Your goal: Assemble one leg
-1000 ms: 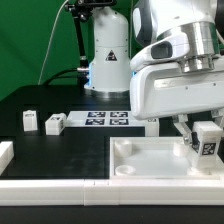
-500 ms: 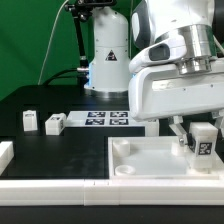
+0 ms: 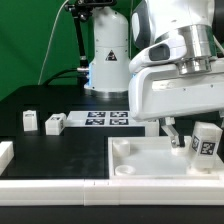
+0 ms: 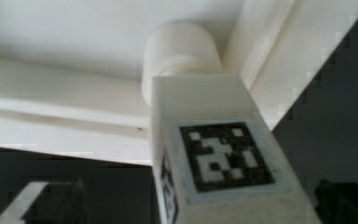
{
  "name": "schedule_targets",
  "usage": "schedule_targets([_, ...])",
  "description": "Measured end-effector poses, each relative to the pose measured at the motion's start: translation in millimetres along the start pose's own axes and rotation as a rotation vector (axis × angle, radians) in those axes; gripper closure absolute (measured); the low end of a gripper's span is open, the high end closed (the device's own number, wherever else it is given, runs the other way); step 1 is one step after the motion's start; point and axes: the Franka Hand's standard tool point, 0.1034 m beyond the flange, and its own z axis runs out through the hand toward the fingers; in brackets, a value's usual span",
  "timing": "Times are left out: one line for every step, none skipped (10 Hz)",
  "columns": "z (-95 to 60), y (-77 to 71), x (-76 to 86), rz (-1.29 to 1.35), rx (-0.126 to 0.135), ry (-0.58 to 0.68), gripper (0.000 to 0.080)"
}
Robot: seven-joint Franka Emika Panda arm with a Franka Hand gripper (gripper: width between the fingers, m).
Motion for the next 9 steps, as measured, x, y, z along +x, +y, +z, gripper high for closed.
schedule_targets([0.0,0.0,0.0,0.0,0.0,0.0,0.0152])
schedule_targets([0.0,0.0,0.0,0.0,0.0,0.0,0.0151])
schedule_targets([0.0,0.0,0.0,0.0,0.0,0.0,0.0151])
schedule_targets([0.0,0.0,0.0,0.0,0.0,0.0,0.0151])
schedule_targets([-0.2,0.0,0.2,0.0,0.0,0.0,0.0151])
schedule_targets([-4.5,-0.6,3.4,-0.003,0.001,-0.007,0.0151])
schedule_targets([-10.8,1.8,8.4,-0.006,-0.002,-0.005,0.0151])
schedule_targets([-12.3,4.3,9.2,-0.014,-0.004,-0.004,0.0151])
schedule_targets([-11.2,3.5,7.4,-0.015,-0.001,-0.02,0.0151])
